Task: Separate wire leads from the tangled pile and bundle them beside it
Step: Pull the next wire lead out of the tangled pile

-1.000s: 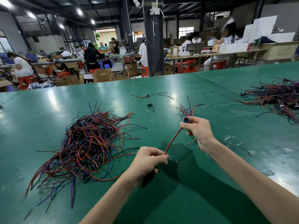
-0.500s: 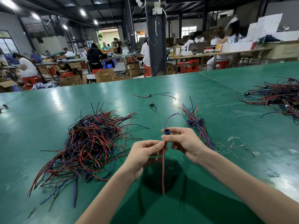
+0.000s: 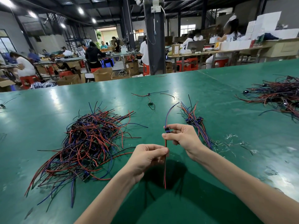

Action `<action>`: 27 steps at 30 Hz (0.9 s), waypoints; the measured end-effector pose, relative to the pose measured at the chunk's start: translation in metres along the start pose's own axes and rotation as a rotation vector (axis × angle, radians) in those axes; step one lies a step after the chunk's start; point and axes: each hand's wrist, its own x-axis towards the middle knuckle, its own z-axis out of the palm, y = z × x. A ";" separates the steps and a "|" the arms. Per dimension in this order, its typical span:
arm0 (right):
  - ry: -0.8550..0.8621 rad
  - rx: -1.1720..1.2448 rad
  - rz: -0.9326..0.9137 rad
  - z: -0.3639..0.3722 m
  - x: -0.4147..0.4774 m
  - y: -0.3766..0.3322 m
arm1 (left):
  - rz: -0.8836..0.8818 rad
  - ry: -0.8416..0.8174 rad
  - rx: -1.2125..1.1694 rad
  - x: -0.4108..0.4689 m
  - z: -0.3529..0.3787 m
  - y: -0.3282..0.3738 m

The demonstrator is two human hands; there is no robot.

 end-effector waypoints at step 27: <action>-0.063 0.106 0.070 -0.007 -0.004 -0.012 | 0.026 -0.059 0.027 -0.003 -0.002 0.004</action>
